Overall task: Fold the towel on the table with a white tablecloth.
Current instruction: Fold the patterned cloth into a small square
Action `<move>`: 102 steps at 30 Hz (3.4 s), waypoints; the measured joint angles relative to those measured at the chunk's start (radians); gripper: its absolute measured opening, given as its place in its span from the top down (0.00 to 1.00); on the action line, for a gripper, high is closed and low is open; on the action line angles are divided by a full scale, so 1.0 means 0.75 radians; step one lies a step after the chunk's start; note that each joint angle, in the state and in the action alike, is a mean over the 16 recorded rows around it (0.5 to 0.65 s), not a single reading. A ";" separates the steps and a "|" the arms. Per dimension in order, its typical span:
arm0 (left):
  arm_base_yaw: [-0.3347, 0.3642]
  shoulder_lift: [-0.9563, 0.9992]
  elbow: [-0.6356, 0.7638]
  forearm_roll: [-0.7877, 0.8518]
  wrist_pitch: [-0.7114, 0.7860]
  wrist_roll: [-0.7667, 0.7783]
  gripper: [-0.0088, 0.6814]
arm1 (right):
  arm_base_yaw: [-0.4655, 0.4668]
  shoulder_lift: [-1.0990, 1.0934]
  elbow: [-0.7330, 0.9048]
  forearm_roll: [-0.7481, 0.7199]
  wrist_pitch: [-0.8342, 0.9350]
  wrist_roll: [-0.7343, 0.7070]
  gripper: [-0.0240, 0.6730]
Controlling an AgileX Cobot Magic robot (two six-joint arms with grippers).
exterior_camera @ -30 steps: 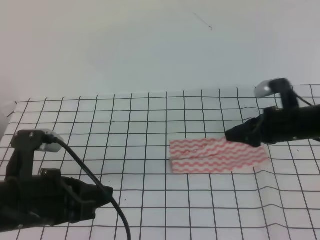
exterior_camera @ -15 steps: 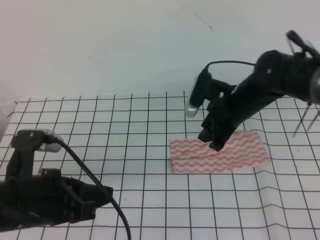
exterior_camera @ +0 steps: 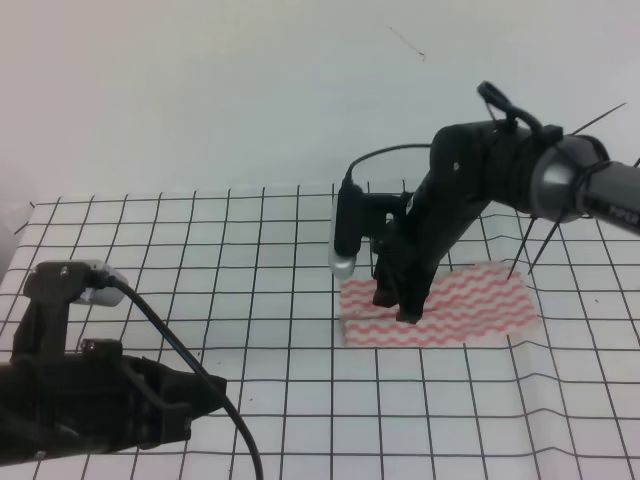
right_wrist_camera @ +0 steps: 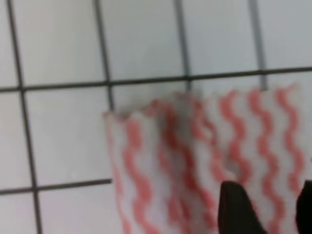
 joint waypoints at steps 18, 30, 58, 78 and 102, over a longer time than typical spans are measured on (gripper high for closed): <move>0.000 -0.001 0.000 0.000 0.017 -0.001 0.99 | 0.020 0.076 -0.008 0.009 0.051 -0.030 0.76; 0.000 -0.003 0.000 0.000 0.019 -0.003 0.99 | 0.016 0.052 -0.008 -0.030 0.059 -0.034 0.97; 0.000 -0.004 0.000 0.000 0.040 -0.002 0.99 | 0.007 0.072 -0.008 -0.098 -0.190 0.069 0.90; 0.000 -0.005 0.000 0.002 0.060 -0.001 0.99 | -0.132 -0.160 0.000 -0.215 0.018 0.528 0.66; 0.000 -0.023 0.000 -0.008 0.020 0.117 0.99 | -0.430 -0.704 0.904 0.705 -0.362 0.602 0.66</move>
